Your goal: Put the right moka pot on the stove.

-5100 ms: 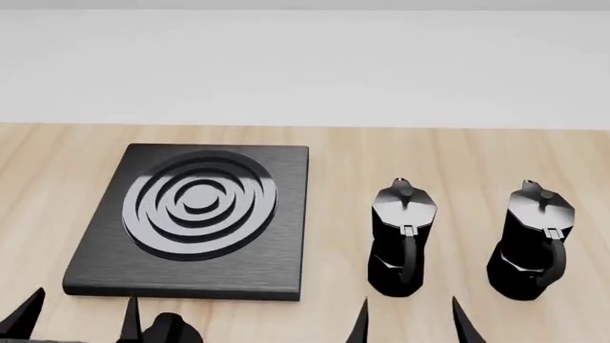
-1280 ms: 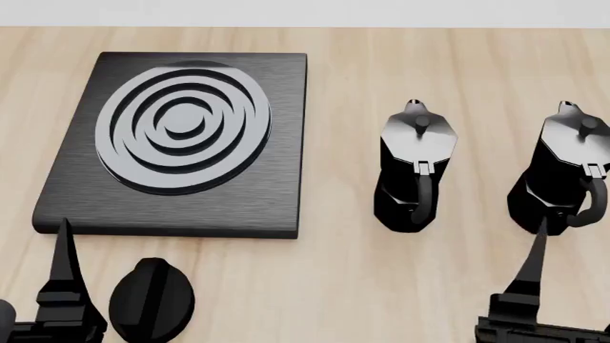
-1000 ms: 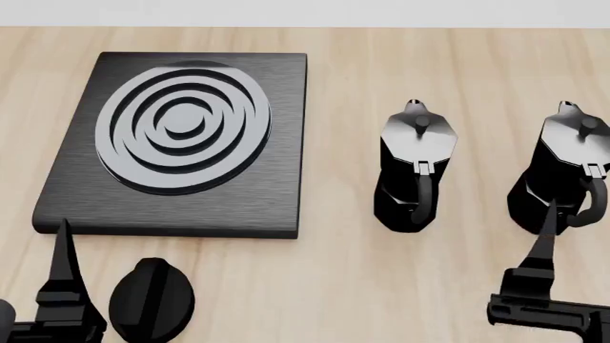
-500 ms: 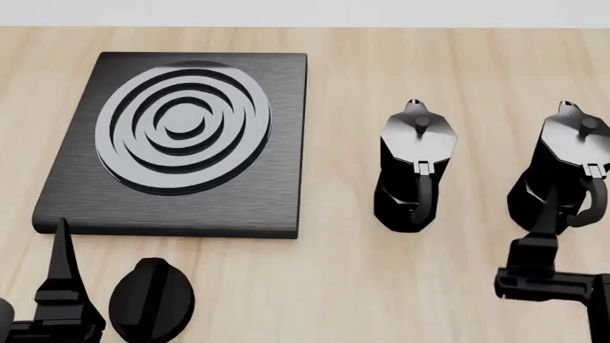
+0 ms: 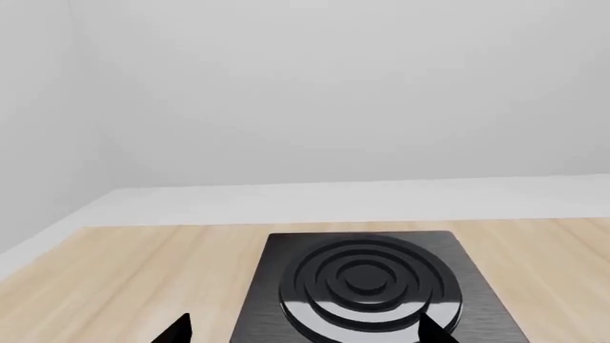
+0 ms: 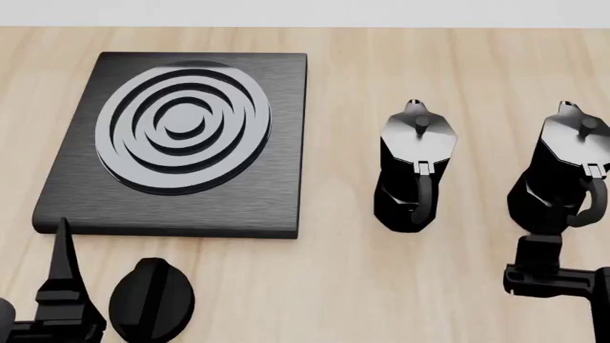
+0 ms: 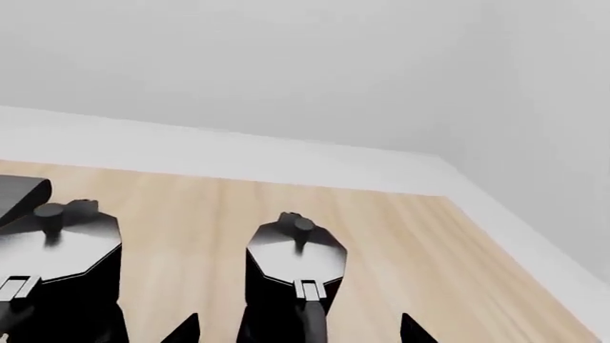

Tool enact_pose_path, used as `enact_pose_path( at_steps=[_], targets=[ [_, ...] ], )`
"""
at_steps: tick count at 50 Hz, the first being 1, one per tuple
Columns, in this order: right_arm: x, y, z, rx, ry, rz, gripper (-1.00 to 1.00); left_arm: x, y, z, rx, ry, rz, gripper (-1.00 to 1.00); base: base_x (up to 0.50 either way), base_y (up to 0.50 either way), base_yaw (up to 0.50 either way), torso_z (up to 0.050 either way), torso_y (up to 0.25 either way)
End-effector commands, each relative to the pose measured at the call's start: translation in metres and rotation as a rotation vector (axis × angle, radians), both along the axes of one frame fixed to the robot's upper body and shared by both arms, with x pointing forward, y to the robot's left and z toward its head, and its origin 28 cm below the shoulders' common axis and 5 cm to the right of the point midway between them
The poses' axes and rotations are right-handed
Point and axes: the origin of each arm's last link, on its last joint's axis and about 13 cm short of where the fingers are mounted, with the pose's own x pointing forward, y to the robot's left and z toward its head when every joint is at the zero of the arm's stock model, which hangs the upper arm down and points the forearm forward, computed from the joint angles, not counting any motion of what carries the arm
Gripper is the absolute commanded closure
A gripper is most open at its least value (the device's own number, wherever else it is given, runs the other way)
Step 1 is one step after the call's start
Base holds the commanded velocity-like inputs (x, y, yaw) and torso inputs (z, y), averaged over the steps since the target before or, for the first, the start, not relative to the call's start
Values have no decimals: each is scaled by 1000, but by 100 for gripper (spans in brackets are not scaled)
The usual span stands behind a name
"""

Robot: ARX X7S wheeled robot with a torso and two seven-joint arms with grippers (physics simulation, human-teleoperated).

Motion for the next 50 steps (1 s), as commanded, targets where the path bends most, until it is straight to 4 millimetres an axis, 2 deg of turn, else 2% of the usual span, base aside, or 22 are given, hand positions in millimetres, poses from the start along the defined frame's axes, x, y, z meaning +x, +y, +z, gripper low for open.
enact_pose_path(
  at_steps=[1, 5, 7, 10, 12, 14, 16, 17, 25, 26, 29, 31, 38, 44, 46, 50],
  targets=[
    [7, -4, -3, -6, 28, -11, -100, 0, 0, 0, 0, 1, -1, -100, 0, 0, 0, 0, 0],
    [12, -7, -4, -7, 40, -22, -100, 0, 0, 0, -1, -1, 0, -100, 0, 0, 0, 0, 0],
    [14, -9, -15, -2, 47, -30, -100, 0, 0, 1, -1, -1, 0, -100, 0, 0, 0, 0, 0],
    [16, -10, -20, -5, 55, -31, -100, 0, 0, -1, 1, 0, -1, -100, 0, 0, 0, 0, 0],
    [17, -11, -20, -4, 57, -35, -100, 0, 0, 0, 1, 0, 0, -100, 0, 0, 0, 0, 0],
    [19, -12, -12, -2, 61, -35, -100, 0, 0, 0, 1, 0, 1, -100, 0, 0, 0, 0, 0],
    [20, -13, -24, 1, 68, -40, -100, 0, 0, 0, 1, 0, 0, -100, 0, 0, 0, 0, 0],
    [21, -14, -18, 1, 69, -41, -100, 0, 0, 0, 1, 0, 0, -100, 0, 0, 0, 0, 0],
    [26, -17, -25, 3, 81, -52, -100, 0, 0, 0, 0, -4, 1, -100, 0, 0, 0, 0, 0],
    [27, -18, -19, -9, 83, -53, -100, 0, 0, 0, -1, -4, 2, -100, 0, 0, 0, 0, 0],
    [31, -19, -25, -10, 88, -58, -100, 0, 0, -1, -1, -5, 1, -100, 0, 0, 0, 0, 0],
    [32, -19, -18, -7, 87, -58, -100, 0, 0, 0, -1, -5, 1, -100, 0, 0, 0, 0, 0],
    [39, -20, -27, -11, 96, -58, -100, 0, 0, 0, 0, -5, 1, -100, 0, 0, 0, 0, 0],
    [44, -18, -25, -15, 99, -53, -100, 0, 0, -1, -1, -4, 2, -100, 0, 0, 0, 0, 0],
    [45, -18, -19, -15, 101, -54, -100, 0, 0, 1, 0, -4, 2, -100, 0, 0, 0, 0, 0],
    [47, -18, -27, -15, 105, -50, -100, 0, 0, 0, -3, -6, 5, -100, 0, 0, 0, 0, 0]
  ],
)
